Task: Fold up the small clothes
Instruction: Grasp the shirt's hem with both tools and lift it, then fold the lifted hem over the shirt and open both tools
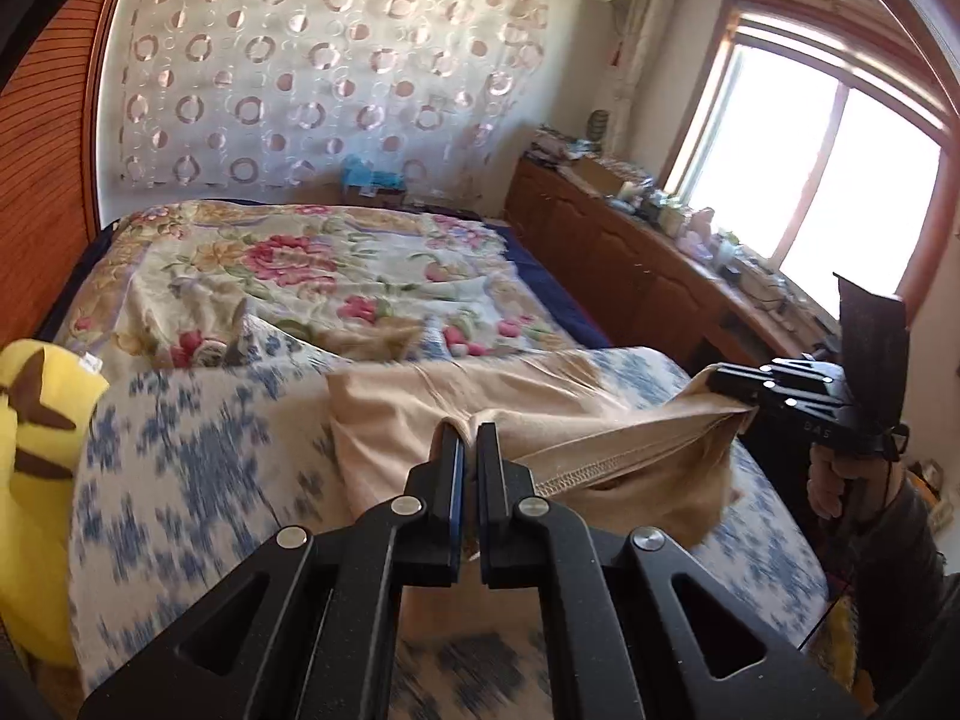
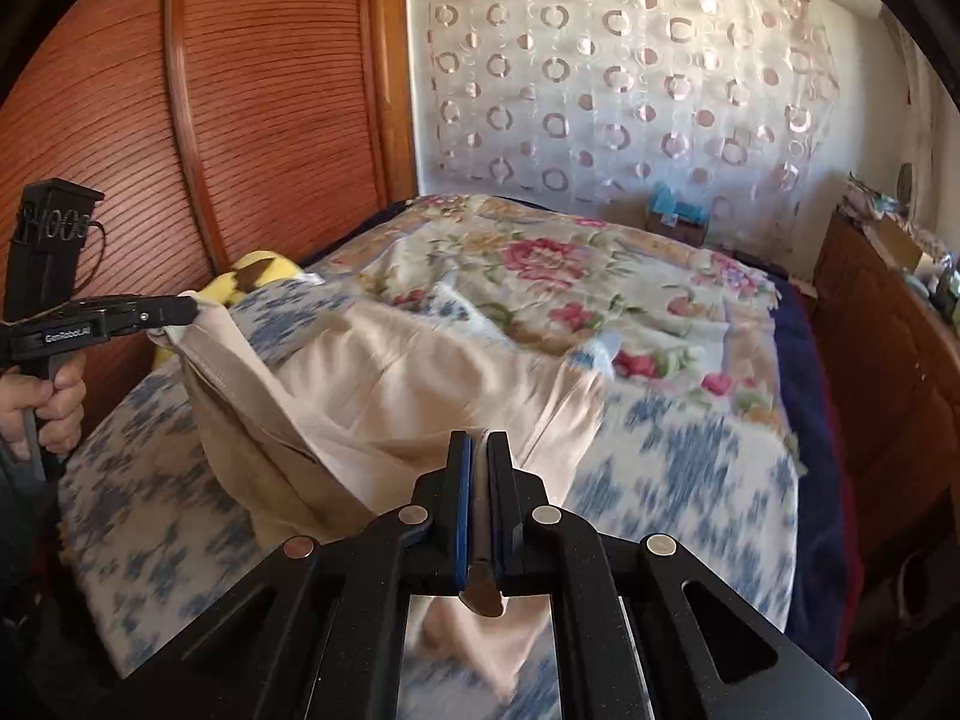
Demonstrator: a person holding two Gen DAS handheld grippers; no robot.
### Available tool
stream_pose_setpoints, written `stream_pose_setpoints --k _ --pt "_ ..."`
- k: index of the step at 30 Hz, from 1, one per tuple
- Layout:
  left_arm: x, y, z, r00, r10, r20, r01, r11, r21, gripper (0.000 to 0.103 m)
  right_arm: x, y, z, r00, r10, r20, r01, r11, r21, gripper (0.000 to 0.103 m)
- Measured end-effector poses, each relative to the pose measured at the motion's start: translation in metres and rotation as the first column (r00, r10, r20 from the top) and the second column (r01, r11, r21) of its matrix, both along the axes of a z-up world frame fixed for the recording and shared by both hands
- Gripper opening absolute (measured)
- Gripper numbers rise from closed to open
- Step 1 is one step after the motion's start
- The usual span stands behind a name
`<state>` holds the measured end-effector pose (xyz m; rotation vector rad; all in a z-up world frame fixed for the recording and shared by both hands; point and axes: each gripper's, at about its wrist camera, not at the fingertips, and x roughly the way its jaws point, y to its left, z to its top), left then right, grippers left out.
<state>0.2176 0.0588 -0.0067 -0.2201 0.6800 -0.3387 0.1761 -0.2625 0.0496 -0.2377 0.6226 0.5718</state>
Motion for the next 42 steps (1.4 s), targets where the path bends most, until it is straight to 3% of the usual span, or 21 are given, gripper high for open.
stream_pose_setpoints --k 4,5,7,8,11,12,14,15,17,23,28,29,30,31,34,38,42 --pt "0.055 0.006 -0.019 0.997 0.070 -0.043 -0.067 0.996 0.067 0.005 0.070 0.019 -0.021 0.996 -0.062 -0.060 0.061 0.998 -0.010 0.006" --pt "0.062 0.006 -0.022 0.996 0.080 -0.041 -0.076 0.994 0.082 0.005 0.078 0.025 -0.024 0.996 -0.078 -0.048 0.077 0.997 -0.018 0.011" --pt "0.069 0.009 -0.028 0.996 0.076 -0.036 -0.072 0.993 0.098 0.020 0.086 0.029 -0.029 0.995 -0.099 -0.013 0.099 0.995 -0.024 0.018" --pt "0.069 0.011 -0.030 0.997 0.071 -0.033 -0.068 0.993 0.095 0.039 0.082 0.030 -0.031 0.995 -0.101 -0.015 0.101 0.995 -0.020 0.022" --pt "0.064 0.012 -0.033 0.999 0.034 -0.034 -0.031 0.996 0.080 0.054 0.070 0.028 -0.035 0.998 -0.056 -0.034 0.056 0.998 0.002 0.023" --pt "0.062 0.010 -0.034 0.999 0.024 -0.038 -0.021 0.996 0.083 0.067 0.069 0.027 -0.035 0.998 -0.052 -0.043 0.052 0.999 -0.003 0.025" --pt "0.055 0.007 -0.034 0.999 0.012 -0.031 -0.010 0.997 0.081 0.075 0.067 0.017 -0.036 0.997 -0.043 -0.069 0.044 0.999 0.009 0.034" --pt "0.054 0.005 -0.035 0.999 0.001 -0.038 0.001 0.997 0.079 0.075 0.061 0.015 -0.037 0.996 -0.042 -0.079 0.043 0.999 0.021 0.044" --pt "0.051 -0.004 -0.037 0.998 -0.024 -0.051 0.028 0.996 0.086 0.075 0.058 0.009 -0.038 0.995 -0.036 -0.094 0.038 0.999 0.029 0.051" --pt "0.047 -0.014 -0.048 0.996 -0.031 -0.080 0.042 0.990 0.134 0.075 0.062 -0.003 -0.047 0.986 -0.055 -0.158 0.056 0.998 0.002 0.052" --pt "0.050 -0.019 -0.060 0.993 -0.030 -0.116 0.047 0.988 0.146 0.075 0.092 0.000 -0.057 0.961 -0.029 -0.275 0.044 0.998 0.048 0.052" --pt "0.051 -0.019 -0.062 0.992 -0.029 -0.120 0.046 0.988 0.146 0.075 0.097 0.003 -0.057 0.958 -0.017 -0.285 0.034 0.998 0.055 0.049" --pt "0.052 -0.019 -0.063 0.992 -0.024 -0.125 0.043 0.988 0.147 0.075 0.102 0.005 -0.056 0.958 0.000 -0.286 0.020 0.998 0.067 0.023" --pt "0.054 -0.018 -0.063 0.992 -0.019 -0.127 0.037 0.988 0.147 0.075 0.105 0.009 -0.052 0.960 0.032 -0.279 -0.011 0.997 0.077 0.005" --pt "0.055 -0.014 -0.060 0.993 0.002 -0.115 0.016 0.989 0.148 0.075 0.108 0.014 -0.031 0.986 0.037 -0.160 -0.029 0.998 0.055 0.004" --pt "0.063 -0.011 -0.053 0.996 0.014 -0.089 0.000 0.987 0.159 0.075 0.122 0.013 0.002 0.998 -0.060 -0.003 0.061 0.997 0.055 0.004" --pt "0.077 -0.016 -0.060 0.995 0.010 -0.103 0.009 0.983 0.184 0.075 0.150 0.032 -0.011 0.994 -0.105 -0.004 0.105 0.993 -0.058 0.004"
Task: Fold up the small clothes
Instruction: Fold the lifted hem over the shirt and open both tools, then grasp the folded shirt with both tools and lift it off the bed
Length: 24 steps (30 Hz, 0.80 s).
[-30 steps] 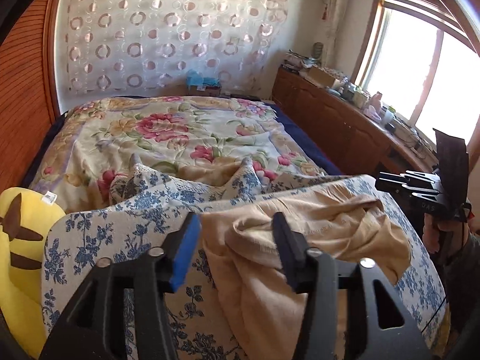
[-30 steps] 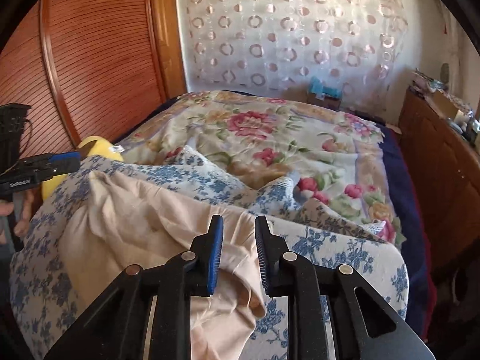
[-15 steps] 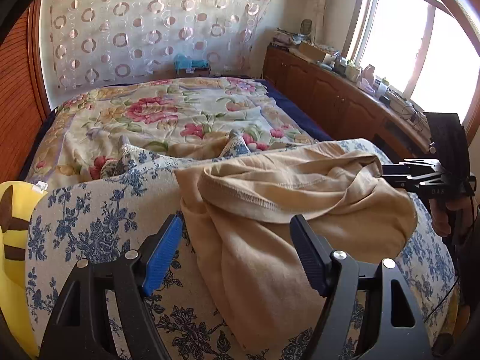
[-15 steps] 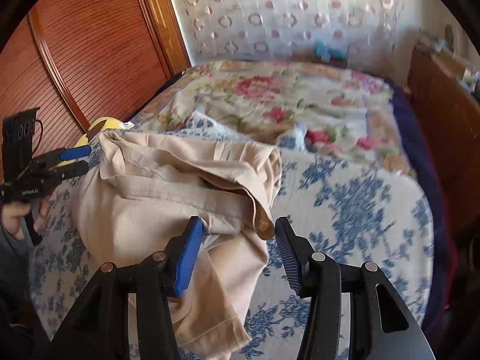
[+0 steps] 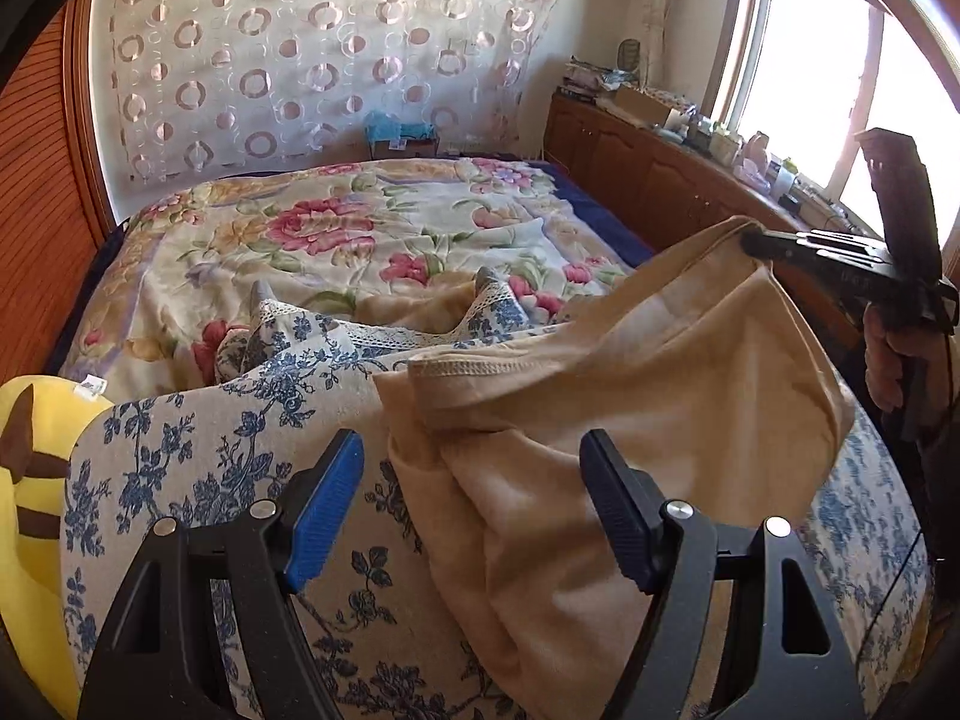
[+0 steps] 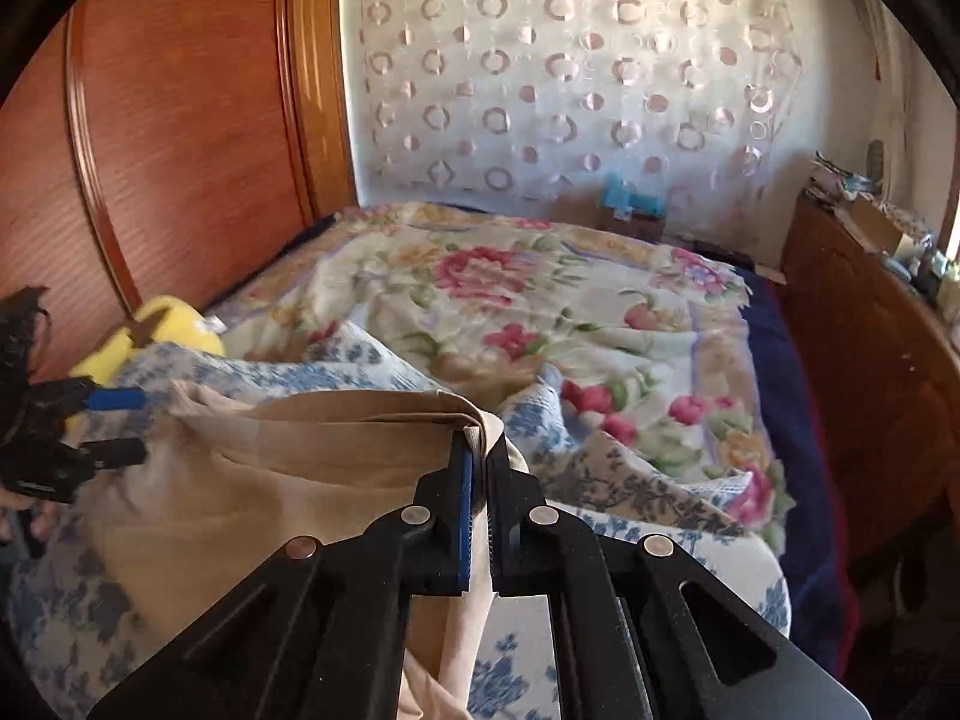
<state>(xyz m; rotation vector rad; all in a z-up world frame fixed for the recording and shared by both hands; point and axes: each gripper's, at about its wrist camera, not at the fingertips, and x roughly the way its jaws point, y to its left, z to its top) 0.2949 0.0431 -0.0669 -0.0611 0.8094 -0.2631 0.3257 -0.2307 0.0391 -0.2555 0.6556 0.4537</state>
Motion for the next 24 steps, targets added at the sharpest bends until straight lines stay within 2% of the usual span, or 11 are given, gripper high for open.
stream_pose_setpoints --k 2,3,5,6,7,10,13,14,15,18,24 --pt "0.011 -0.003 -0.007 1.000 0.008 -0.016 -0.007 0.999 0.034 0.075 0.012 0.010 -0.014 0.999 -0.018 -0.051 0.014 0.998 -0.068 0.008" --pt "0.017 -0.005 -0.010 1.000 0.006 -0.024 -0.004 0.998 0.061 0.075 0.014 0.011 -0.017 0.998 -0.031 -0.055 0.026 0.996 -0.084 0.016" --pt "0.031 -0.009 -0.016 1.000 0.012 -0.013 -0.010 0.986 0.164 0.075 0.015 0.010 -0.018 0.998 -0.038 -0.047 0.034 0.996 -0.083 0.023" --pt "0.038 -0.005 -0.016 0.999 0.052 -0.001 -0.051 0.977 0.209 0.074 0.012 0.008 -0.015 0.998 -0.041 -0.049 0.038 0.997 -0.068 0.023" --pt "0.044 0.003 -0.013 0.996 0.083 0.012 -0.083 0.974 0.211 0.074 0.011 0.004 -0.013 0.998 -0.044 -0.051 0.042 0.998 -0.047 0.023" --pt "0.056 0.034 -0.002 0.985 0.171 0.030 -0.174 0.974 0.147 0.074 -0.006 0.004 -0.007 0.998 -0.051 -0.036 0.049 0.998 -0.040 0.023" --pt "0.059 0.050 0.001 0.977 0.213 0.032 -0.215 0.968 0.128 0.074 -0.015 0.006 -0.008 0.998 -0.052 -0.035 0.051 0.998 -0.034 0.023" --pt "0.058 0.051 0.000 0.978 0.209 0.025 -0.211 0.969 0.129 0.074 -0.019 0.005 -0.008 0.998 -0.049 -0.037 0.048 0.998 -0.026 0.026" --pt "0.057 0.050 -0.002 0.978 0.207 0.021 -0.208 0.969 0.135 0.074 -0.027 0.000 -0.009 0.998 -0.047 -0.036 0.047 0.999 -0.016 0.038" --pt "0.054 0.046 -0.009 0.981 0.194 0.000 -0.192 0.972 0.137 0.074 -0.035 -0.003 -0.011 0.998 -0.034 -0.043 0.035 0.999 0.032 0.061" --pt "0.036 0.039 -0.008 0.995 0.080 -0.054 -0.076 0.995 0.061 0.074 -0.025 0.000 -0.029 0.993 -0.008 -0.116 0.013 0.999 0.043 0.061"
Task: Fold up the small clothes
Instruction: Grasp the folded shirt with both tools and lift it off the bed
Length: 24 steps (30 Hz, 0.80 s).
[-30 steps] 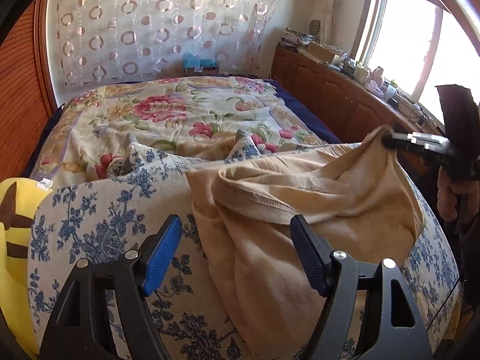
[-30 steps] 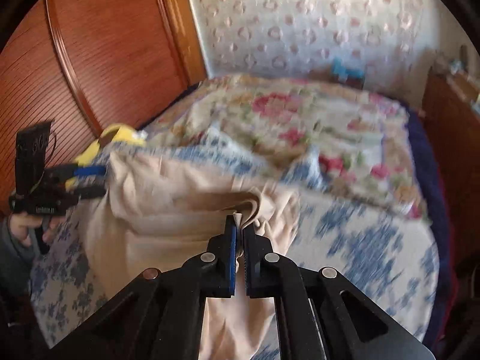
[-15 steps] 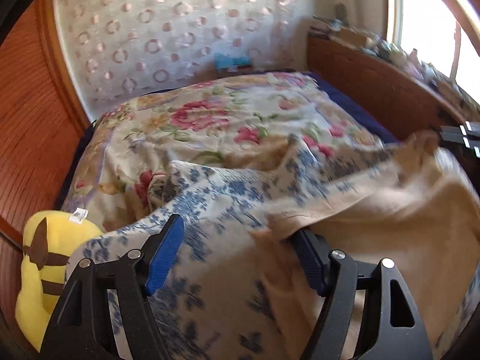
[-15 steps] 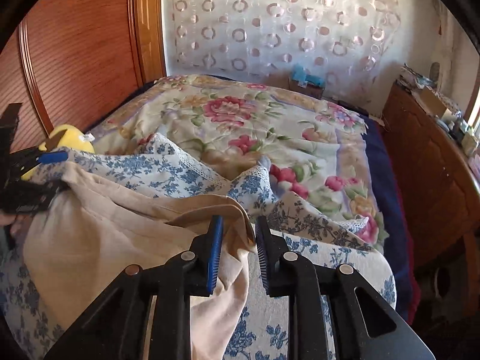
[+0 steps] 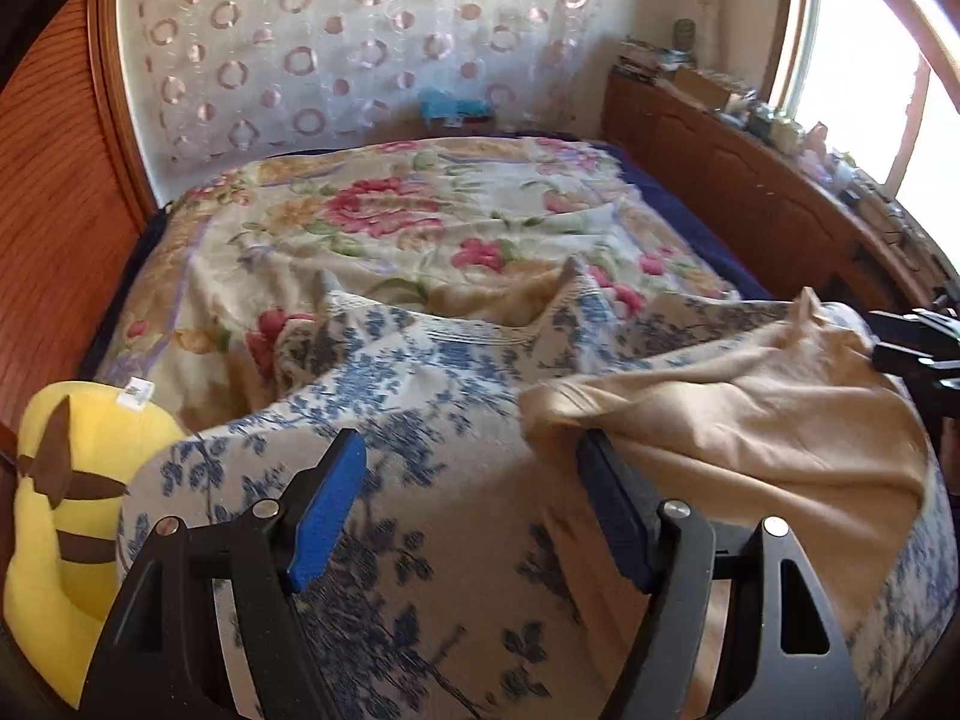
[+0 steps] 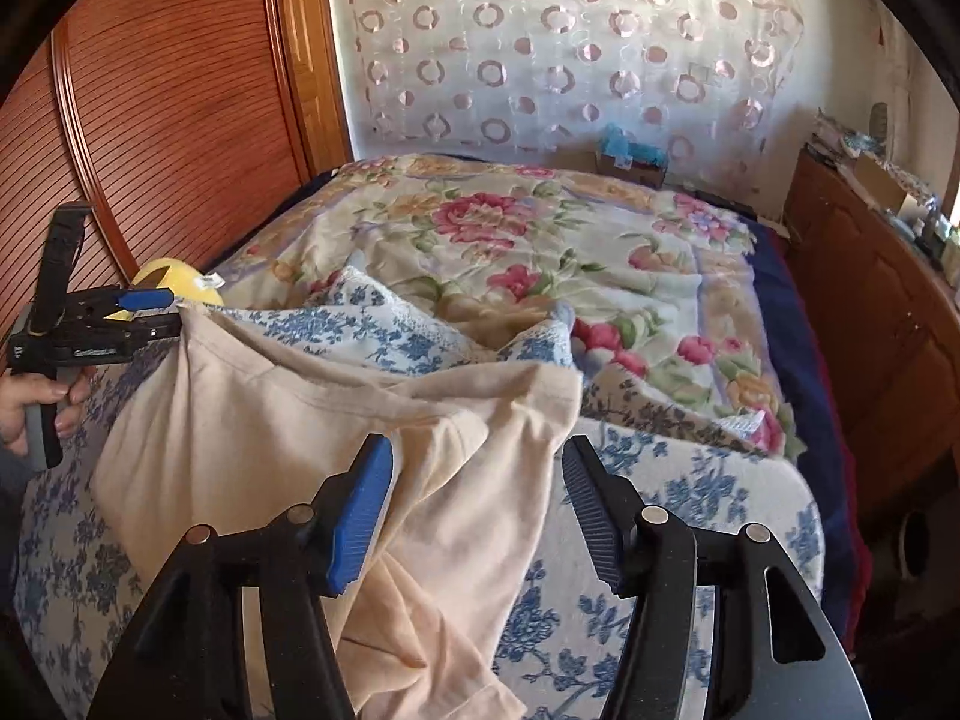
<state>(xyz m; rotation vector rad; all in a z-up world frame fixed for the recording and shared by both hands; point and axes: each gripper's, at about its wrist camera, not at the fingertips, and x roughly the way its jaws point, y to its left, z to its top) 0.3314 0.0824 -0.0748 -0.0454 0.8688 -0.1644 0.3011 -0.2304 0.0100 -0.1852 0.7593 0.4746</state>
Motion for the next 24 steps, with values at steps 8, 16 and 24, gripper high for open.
stream_pose_setpoints --k 8,16,24 --pt "-0.026 -0.017 0.014 0.995 -0.095 0.002 0.095 0.991 -0.092 0.074 0.031 0.004 -0.009 0.992 0.080 -0.094 -0.073 0.995 0.075 0.022" --pt "-0.026 -0.030 0.012 0.993 -0.117 -0.009 0.115 0.988 -0.100 0.074 0.042 -0.031 0.015 0.990 -0.122 0.075 0.118 0.991 0.062 0.004" --pt "-0.017 -0.029 -0.012 0.992 -0.103 -0.076 0.091 0.985 -0.144 0.074 0.057 -0.037 0.003 0.996 -0.086 -0.023 0.087 0.995 0.038 0.036"
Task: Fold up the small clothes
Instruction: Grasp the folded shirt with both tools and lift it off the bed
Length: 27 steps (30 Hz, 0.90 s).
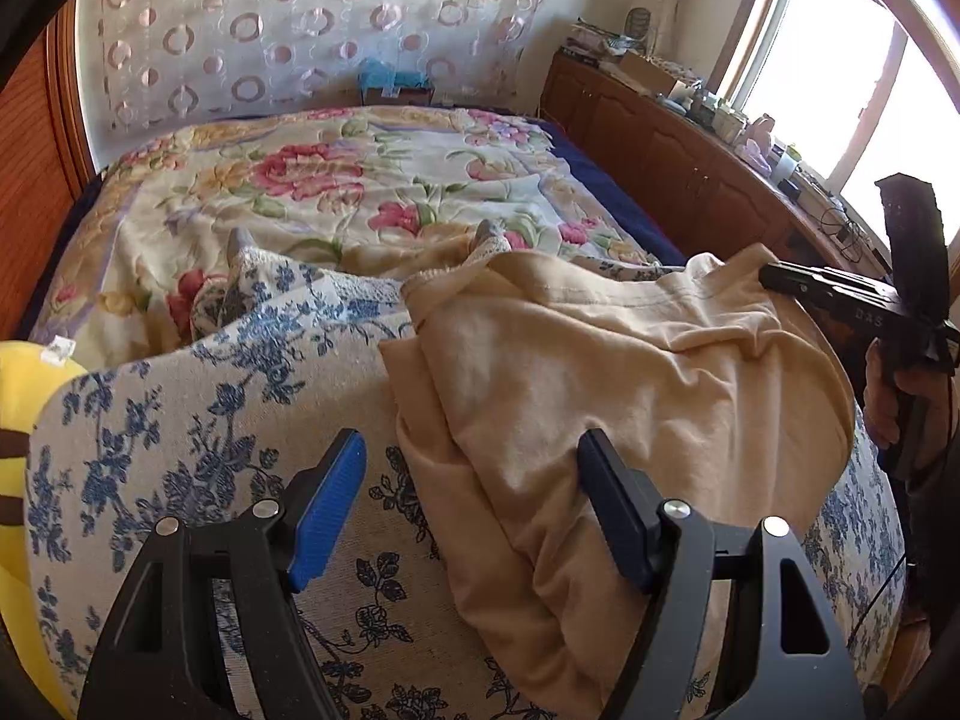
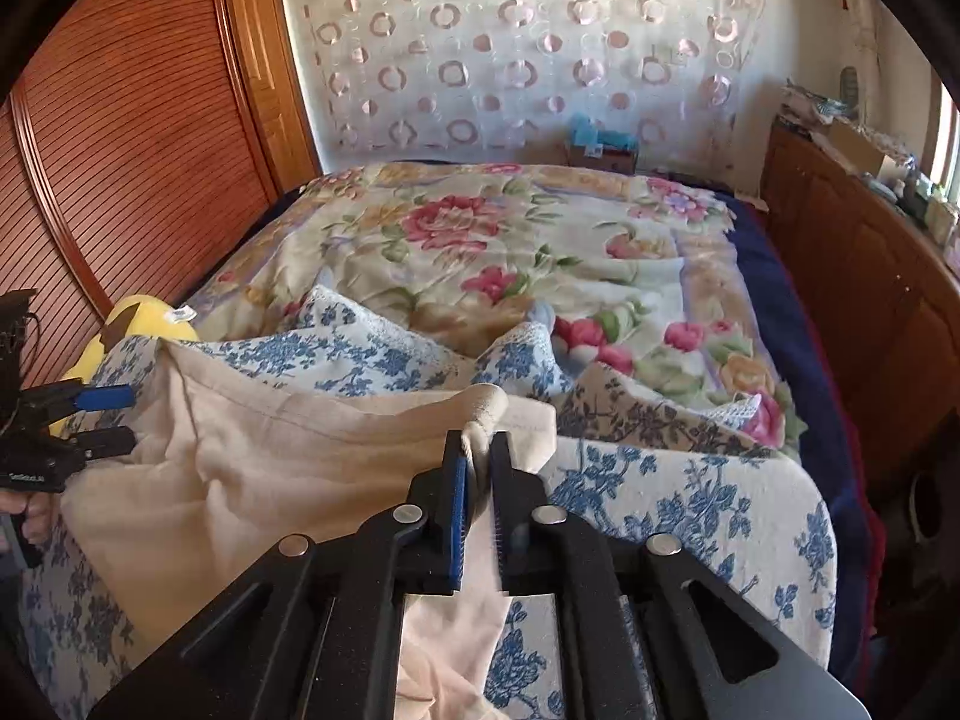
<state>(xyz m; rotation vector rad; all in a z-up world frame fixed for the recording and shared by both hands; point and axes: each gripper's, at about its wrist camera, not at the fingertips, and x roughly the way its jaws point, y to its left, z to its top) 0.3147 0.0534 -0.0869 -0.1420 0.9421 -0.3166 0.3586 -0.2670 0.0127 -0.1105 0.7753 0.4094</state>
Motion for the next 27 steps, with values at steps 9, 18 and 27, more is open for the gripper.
stream_pose_setpoints --k 9,18,27 --pt "0.021 0.000 -0.006 0.999 0.000 -0.040 -0.004 0.995 -0.097 0.052 0.010 0.003 -0.012 0.991 0.029 -0.129 -0.024 0.999 0.045 0.072" --pt "0.013 -0.010 0.003 0.999 -0.044 0.008 0.044 0.993 -0.107 0.015 0.010 0.017 -0.021 0.979 0.168 -0.115 -0.160 0.984 0.078 0.015" --pt "-0.060 0.013 0.063 0.981 0.006 0.194 0.020 0.990 -0.137 0.014 -0.017 0.037 0.033 0.966 0.241 0.094 -0.246 0.968 0.052 0.012"
